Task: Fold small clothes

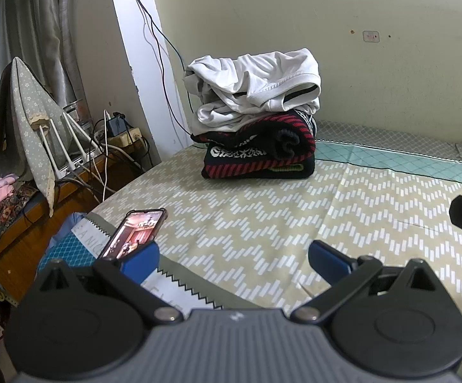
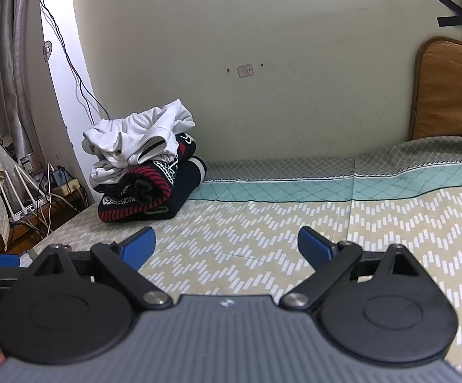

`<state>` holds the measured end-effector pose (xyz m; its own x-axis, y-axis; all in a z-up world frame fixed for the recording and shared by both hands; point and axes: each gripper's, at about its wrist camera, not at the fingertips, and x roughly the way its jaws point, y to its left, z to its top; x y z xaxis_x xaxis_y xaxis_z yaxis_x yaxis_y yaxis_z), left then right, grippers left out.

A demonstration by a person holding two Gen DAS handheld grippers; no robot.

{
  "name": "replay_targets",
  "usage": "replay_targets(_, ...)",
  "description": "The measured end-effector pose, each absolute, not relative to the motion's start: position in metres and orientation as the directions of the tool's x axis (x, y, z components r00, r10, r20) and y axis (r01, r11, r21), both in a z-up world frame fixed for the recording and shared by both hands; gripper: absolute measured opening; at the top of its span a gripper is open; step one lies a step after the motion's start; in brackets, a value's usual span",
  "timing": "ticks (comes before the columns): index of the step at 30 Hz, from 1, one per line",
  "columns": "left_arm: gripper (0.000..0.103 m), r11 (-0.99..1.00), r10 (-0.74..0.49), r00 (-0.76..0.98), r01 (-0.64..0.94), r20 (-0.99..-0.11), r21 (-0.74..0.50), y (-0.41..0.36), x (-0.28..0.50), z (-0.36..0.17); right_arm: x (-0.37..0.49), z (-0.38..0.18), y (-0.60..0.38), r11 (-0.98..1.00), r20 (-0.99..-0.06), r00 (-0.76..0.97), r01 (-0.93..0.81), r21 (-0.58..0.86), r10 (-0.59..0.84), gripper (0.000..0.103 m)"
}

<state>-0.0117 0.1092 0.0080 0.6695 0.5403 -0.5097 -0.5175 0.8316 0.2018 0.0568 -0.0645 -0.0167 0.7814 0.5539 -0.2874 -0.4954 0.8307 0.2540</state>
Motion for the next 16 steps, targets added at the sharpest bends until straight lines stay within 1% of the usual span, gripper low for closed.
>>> replay_targets(10, 0.103, 0.832, 0.539, 0.671, -0.517, -0.508, 0.201, 0.1096, -0.0118, 0.0082, 0.0569, -0.0168, -0.0644, 0.831, -0.288, 0.781, -0.495, 0.254, 0.554, 0.097)
replay_targets(16, 0.103, 0.853, 0.510, 0.686, -0.481, -0.519, 0.203, 0.1061, -0.0083, 0.0044, 0.0571, -0.0177, -0.0642, 0.833, -0.291, 0.782, -0.493, 0.251, 0.551, 0.097)
